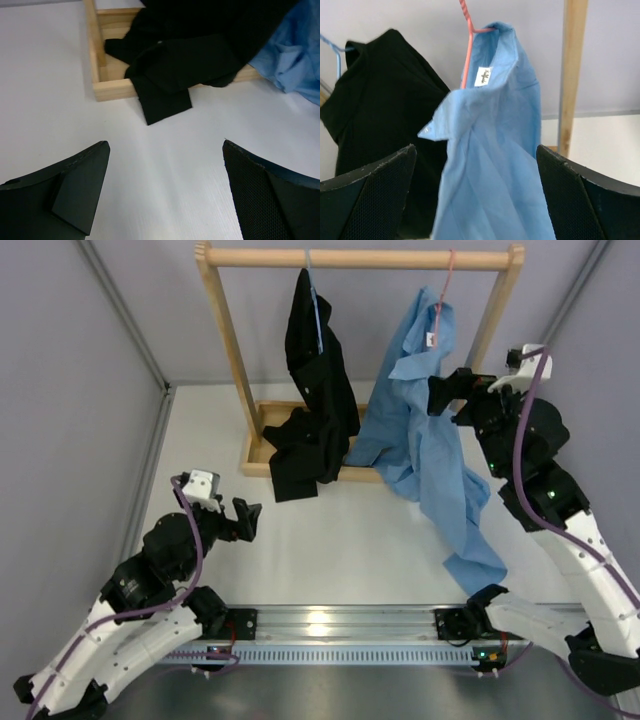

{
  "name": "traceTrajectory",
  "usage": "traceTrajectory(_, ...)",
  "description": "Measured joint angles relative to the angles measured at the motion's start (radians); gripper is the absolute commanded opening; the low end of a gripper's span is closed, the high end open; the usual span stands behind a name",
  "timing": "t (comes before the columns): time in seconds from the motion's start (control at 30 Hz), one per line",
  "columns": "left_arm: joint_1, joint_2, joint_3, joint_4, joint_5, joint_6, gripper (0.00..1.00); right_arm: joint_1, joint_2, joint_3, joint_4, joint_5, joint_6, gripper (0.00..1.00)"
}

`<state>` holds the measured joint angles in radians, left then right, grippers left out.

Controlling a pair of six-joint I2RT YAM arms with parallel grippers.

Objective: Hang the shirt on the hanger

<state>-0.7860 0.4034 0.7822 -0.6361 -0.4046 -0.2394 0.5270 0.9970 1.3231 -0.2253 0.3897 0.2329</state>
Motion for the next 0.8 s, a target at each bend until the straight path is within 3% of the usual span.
traceTrajectory(0.2, 0.224, 0.000, 0.000, 0.000, -0.055, -0.025, 0.98, 0.000, -0.198, -0.065, -0.196, 0.027, -0.089, 1.00)
traceTrajectory(0.37, 0.340, 0.003, 0.000, 0.000, -0.113, -0.049, 0.98, 0.000, -0.417, -0.194, -0.327, 0.111, -0.121, 0.99)
traceTrajectory(0.57, 0.361, 0.005, 0.000, 0.000, -0.166, -0.062, 0.98, 0.000, -0.533, -0.263, -0.439, 0.127, -0.105, 0.99)
traceTrajectory(0.8, 0.361, 0.003, -0.003, -0.005, -0.124, -0.063, 0.98, 0.000, -0.557, -0.297, -0.547, 0.092, -0.091, 0.99)
